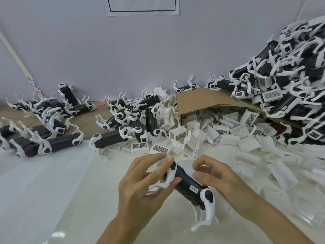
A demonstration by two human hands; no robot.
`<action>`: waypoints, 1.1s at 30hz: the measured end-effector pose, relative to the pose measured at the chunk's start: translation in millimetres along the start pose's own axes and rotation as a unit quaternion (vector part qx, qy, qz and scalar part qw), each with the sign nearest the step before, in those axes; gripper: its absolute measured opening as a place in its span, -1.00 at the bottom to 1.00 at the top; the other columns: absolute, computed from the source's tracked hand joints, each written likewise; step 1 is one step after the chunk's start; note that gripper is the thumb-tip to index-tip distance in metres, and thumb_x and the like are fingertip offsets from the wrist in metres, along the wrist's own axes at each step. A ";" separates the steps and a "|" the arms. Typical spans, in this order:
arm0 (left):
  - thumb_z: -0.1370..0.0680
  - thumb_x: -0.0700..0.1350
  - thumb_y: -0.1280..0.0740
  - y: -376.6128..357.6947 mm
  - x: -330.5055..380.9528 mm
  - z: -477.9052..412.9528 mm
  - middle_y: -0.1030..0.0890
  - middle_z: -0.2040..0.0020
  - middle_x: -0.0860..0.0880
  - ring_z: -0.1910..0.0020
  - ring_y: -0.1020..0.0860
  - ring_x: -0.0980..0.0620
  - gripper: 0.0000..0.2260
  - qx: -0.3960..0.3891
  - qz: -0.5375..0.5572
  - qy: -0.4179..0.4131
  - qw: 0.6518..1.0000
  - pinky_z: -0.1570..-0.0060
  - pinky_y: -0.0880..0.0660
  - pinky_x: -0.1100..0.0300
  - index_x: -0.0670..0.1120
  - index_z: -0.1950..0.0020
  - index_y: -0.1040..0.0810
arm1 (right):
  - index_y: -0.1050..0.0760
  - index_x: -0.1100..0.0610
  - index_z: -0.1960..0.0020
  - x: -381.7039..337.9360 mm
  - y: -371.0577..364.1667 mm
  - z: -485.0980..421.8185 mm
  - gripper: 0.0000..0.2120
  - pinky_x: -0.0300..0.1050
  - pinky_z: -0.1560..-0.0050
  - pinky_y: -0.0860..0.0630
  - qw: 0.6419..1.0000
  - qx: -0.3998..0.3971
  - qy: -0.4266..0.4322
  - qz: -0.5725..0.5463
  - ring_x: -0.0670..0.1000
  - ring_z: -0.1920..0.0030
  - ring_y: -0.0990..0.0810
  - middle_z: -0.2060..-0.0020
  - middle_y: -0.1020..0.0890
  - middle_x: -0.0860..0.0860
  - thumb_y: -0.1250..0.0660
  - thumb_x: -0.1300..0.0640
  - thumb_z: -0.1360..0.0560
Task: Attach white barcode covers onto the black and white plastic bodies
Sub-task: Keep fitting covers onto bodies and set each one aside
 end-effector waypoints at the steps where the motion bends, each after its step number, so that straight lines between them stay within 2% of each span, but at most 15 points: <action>1: -0.49 -0.02 -0.48 0.8 -0.9 -0.2 -0.65 -0.12 -0.05 -0.08 -0.60 0.02 -0.67 0.004 0.004 0.006 1.000 0.03 -0.56 0.37 -0.03 -0.22 -0.59 | -0.52 0.12 0.04 0.0 4.9 -1.4 -0.80 -0.17 0.10 -0.47 1.000 0.018 0.003 -0.011 0.08 0.20 -0.54 0.19 -0.61 0.14 -0.42 0.04 -0.43; 3: -0.49 -0.01 -0.47 3.9 -5.0 -1.5 -0.65 -0.12 -0.05 -0.07 -0.63 0.01 -0.71 0.018 0.022 0.037 0.999 0.05 -0.60 0.26 -0.01 -0.19 -0.66 | -0.51 0.18 -0.11 -1.2 15.9 -2.8 -0.66 -0.14 0.09 -0.54 0.997 0.051 0.012 -0.060 0.13 0.15 -0.60 0.10 -0.66 0.20 -0.46 0.08 -0.40; 6: -0.48 0.00 -0.46 6.4 -12.3 -3.3 -0.66 -0.09 -0.03 -0.06 -0.64 0.10 -0.67 0.031 0.065 0.100 0.992 0.05 -0.56 0.37 -0.09 -0.19 -0.63 | -0.46 0.10 -0.28 -2.0 26.3 -1.0 -0.47 -0.18 0.05 -0.60 0.994 0.075 0.022 -0.075 0.17 0.03 -0.71 0.00 -0.70 0.13 -0.52 0.17 -0.34; 9: -0.45 0.01 -0.45 6.0 -15.1 -2.8 -0.67 -0.07 -0.01 -0.07 -0.64 0.15 -0.66 0.034 0.084 0.135 0.987 -0.02 -0.50 0.42 -0.10 -0.17 -0.64 | -0.50 -0.03 -0.21 -10.1 25.3 1.2 -0.48 -0.17 0.03 -0.61 0.990 0.109 0.083 0.027 0.08 -0.04 -0.69 -0.07 -0.68 0.00 -0.56 0.20 -0.30; 12: -0.45 -0.01 -0.45 2.9 -14.4 -0.9 -0.68 -0.06 -0.01 -0.06 -0.65 0.14 -0.68 0.034 0.102 0.151 0.983 0.00 -0.52 0.38 -0.10 -0.16 -0.66 | -0.55 -0.18 -0.11 -19.5 16.3 6.0 -0.52 -0.22 0.01 -0.57 0.959 0.151 0.161 0.180 -0.04 -0.09 -0.63 -0.13 -0.62 -0.13 -0.54 0.17 -0.27; 13: -0.45 -0.01 -0.45 1.4 -13.5 -0.2 -0.68 -0.05 -0.01 -0.06 -0.65 0.13 -0.69 0.031 0.105 0.153 0.982 -0.01 -0.52 0.38 -0.10 -0.15 -0.66 | -0.56 -0.21 -0.12 -17.8 12.8 6.1 -0.49 -0.17 0.04 -0.59 0.956 0.149 0.162 0.194 -0.01 -0.04 -0.63 -0.10 -0.63 -0.13 -0.52 0.20 -0.26; 16: -0.45 0.00 -0.46 -1.5 -12.6 1.4 -0.68 -0.05 -0.01 -0.05 -0.65 0.12 -0.68 0.027 0.112 0.155 0.981 0.00 -0.52 0.37 -0.10 -0.16 -0.66 | -0.60 -0.18 -0.14 -12.4 2.7 5.6 -0.44 -0.06 0.14 -0.64 0.976 0.093 0.157 0.120 0.11 0.08 -0.70 -0.05 -0.69 -0.06 -0.50 0.33 -0.27; 18: -0.46 0.05 -0.47 -0.7 -14.9 1.9 -0.68 -0.05 0.01 -0.04 -0.66 0.08 -0.67 0.031 0.117 0.167 0.979 0.03 -0.56 0.29 -0.07 -0.16 -0.66 | -0.62 -0.11 -0.14 -14.1 -1.1 5.0 -0.42 -0.11 0.07 -0.63 0.982 0.052 0.165 0.079 0.15 0.02 -0.71 -0.13 -0.67 -0.01 -0.45 0.47 -0.33; 20: -0.48 0.08 -0.46 1.5 -16.9 1.6 -0.67 -0.07 0.02 -0.04 -0.66 0.05 -0.67 0.038 0.109 0.170 0.979 0.05 -0.59 0.23 -0.04 -0.17 -0.65 | -0.64 0.00 -0.12 -14.4 -3.9 4.7 -0.44 -0.09 0.09 -0.64 0.988 0.007 0.153 0.010 0.18 -0.05 -0.71 -0.23 -0.63 0.02 -0.29 0.59 -0.39; 22: -0.46 0.05 -0.47 3.7 -18.2 1.2 -0.67 -0.08 0.03 -0.06 -0.66 0.05 -0.67 0.044 0.100 0.169 0.979 0.03 -0.58 0.23 -0.02 -0.18 -0.64 | -0.66 0.08 -0.07 -12.4 -5.7 4.7 -0.49 -0.05 0.20 -0.64 0.991 -0.025 0.117 -0.053 0.19 -0.03 -0.70 -0.28 -0.61 0.01 -0.15 0.53 -0.40; 24: -0.46 0.02 -0.47 4.6 -16.7 0.3 -0.66 -0.09 0.00 -0.08 -0.64 0.09 -0.67 0.044 0.085 0.154 0.984 -0.02 -0.54 0.31 -0.06 -0.19 -0.64 | -0.65 0.14 -0.04 -7.5 -9.4 3.8 -0.55 0.10 0.17 -0.61 0.989 -0.064 0.065 -0.116 0.24 0.00 -0.67 -0.31 -0.59 0.07 -0.11 0.42 -0.36; 27: -0.47 0.01 -0.47 3.5 -13.9 -0.2 -0.65 -0.11 -0.04 -0.10 -0.63 0.11 -0.66 0.037 0.074 0.139 0.987 -0.05 -0.51 0.38 -0.10 -0.19 -0.64 | -0.62 0.14 0.00 -5.4 -11.3 3.6 -0.75 0.16 0.03 -0.54 0.982 -0.089 0.024 -0.162 0.23 0.02 -0.63 -0.35 -0.56 0.12 -0.19 0.19 -0.46; 29: -0.47 0.00 -0.47 3.7 -12.5 0.2 -0.64 -0.12 -0.06 -0.10 -0.63 0.09 -0.65 0.038 0.072 0.134 0.988 -0.04 -0.55 0.34 -0.11 -0.20 -0.64 | -0.59 0.13 0.04 -0.8 -9.1 2.2 -0.80 0.16 0.05 -0.55 0.982 -0.069 -0.004 -0.177 0.25 0.02 -0.62 -0.34 -0.57 0.11 -0.24 0.05 -0.52; 31: -0.47 0.00 -0.47 3.3 -9.0 0.2 -0.64 -0.12 -0.08 -0.10 -0.64 0.07 -0.65 0.035 0.073 0.121 0.989 -0.03 -0.58 0.31 -0.12 -0.20 -0.63 | -0.53 0.13 0.05 3.2 -8.8 1.7 -0.85 0.15 0.15 -0.56 0.980 -0.050 -0.028 -0.193 0.28 0.06 -0.58 -0.28 -0.59 0.11 -0.29 0.04 -0.52; 33: -0.46 -0.02 -0.48 2.8 -3.8 -1.0 -0.64 -0.12 -0.12 -0.11 -0.63 0.11 -0.65 0.029 0.067 0.101 0.992 -0.04 -0.55 0.38 -0.15 -0.19 -0.62 | -0.52 0.10 0.06 5.1 -7.8 1.8 -0.92 0.13 0.18 -0.55 0.981 -0.032 -0.040 -0.187 0.27 0.08 -0.52 -0.16 -0.61 0.11 -0.36 0.11 -0.48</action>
Point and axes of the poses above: each hand's wrist, its own z-axis away from the middle knuckle, its own y-axis out of the back of the hand, x = y × z, the point moved 8 cm from there along -z, towards the middle knuckle
